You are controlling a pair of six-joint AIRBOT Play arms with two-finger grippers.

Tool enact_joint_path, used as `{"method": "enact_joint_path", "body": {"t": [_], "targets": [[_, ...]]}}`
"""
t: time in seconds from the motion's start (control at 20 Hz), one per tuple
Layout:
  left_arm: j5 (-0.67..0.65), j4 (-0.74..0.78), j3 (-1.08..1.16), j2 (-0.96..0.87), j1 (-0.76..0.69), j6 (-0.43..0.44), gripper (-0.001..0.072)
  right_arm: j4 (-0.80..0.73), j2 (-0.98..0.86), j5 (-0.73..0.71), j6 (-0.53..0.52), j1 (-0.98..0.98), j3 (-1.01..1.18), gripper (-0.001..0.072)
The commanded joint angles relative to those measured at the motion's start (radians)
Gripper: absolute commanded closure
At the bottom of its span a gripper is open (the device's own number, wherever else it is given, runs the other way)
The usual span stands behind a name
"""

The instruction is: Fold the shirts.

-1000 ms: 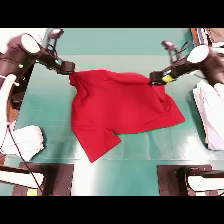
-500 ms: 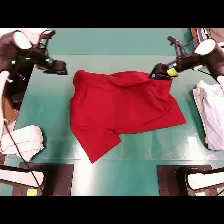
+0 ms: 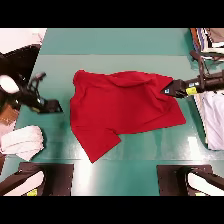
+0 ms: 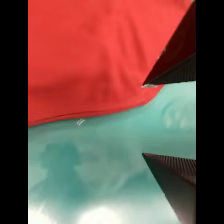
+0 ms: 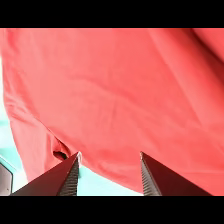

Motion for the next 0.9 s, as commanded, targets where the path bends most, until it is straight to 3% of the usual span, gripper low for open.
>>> {"method": "enact_joint_path", "body": {"t": [0.0,0.25,0.6,0.65,0.7,0.75,0.85], "targets": [[0.129,-0.148,-0.254,0.068,0.005,0.002,0.0231,0.018,0.103,-0.032,-0.009,-0.017,-0.082,0.0282],[0.283,-0.362,-0.366,0.066,0.002,0.117,0.0232,0.018,0.148,-0.052,-0.008,-0.016,-0.081,0.0282],[0.295,-0.4,-0.398,0.064,0.002,0.13,0.0237,0.019,0.155,-0.057,-0.008,-0.016,-0.081,0.0282],[0.292,-0.401,-0.398,0.064,0.002,0.135,0.0461,0.018,0.155,-0.059,-0.008,-0.018,-0.081,0.0282],[0.288,-0.401,-0.398,0.064,0.002,0.151,0.0621,0.018,0.155,-0.059,-0.008,-0.018,-0.081,0.0282],[0.284,-0.402,-0.397,0.064,0.002,0.159,0.0684,0.017,0.155,-0.058,-0.008,-0.018,-0.081,0.0283],[0.262,-0.387,-0.384,0.066,0.002,0.159,0.0685,0.0,0.155,-0.043,-0.008,-0.029,-0.081,0.0282]]}}
